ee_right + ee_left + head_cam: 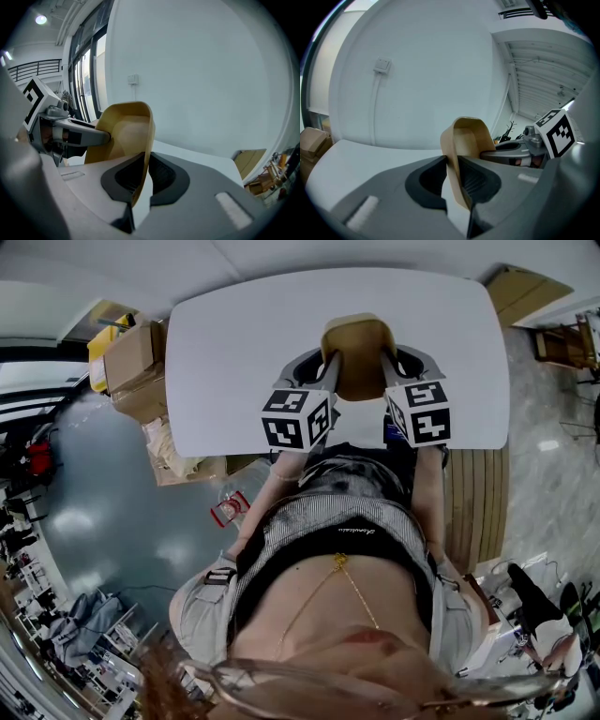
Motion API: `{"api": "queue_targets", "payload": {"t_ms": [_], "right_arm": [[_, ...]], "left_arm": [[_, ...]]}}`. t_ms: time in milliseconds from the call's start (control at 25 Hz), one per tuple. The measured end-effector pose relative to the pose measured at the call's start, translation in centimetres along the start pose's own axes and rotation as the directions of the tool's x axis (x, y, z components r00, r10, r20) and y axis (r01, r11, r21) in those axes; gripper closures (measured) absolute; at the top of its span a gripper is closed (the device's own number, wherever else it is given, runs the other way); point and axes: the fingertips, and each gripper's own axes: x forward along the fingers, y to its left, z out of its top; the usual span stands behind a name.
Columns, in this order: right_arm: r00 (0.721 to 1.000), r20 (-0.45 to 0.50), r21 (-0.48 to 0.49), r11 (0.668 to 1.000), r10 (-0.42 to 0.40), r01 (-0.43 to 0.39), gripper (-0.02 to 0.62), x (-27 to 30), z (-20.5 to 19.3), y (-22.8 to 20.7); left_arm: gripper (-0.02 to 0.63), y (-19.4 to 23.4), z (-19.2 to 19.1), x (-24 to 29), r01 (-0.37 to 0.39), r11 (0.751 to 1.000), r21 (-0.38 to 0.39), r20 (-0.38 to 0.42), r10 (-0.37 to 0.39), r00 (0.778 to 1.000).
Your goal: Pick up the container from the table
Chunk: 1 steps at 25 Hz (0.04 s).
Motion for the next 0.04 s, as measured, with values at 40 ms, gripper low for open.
{"api": "queue_targets", "payload": {"t_ms": [40], "right_arm": [[1.000,-0.002,0.000,1.000,0.000,0.000,0.549,0.04,-0.02,-0.01]], "left_arm": [[0.545,0.03,-0.01,0.03,0.001,1.000,-0.001,-0.001,-0.001,1.000]]}}
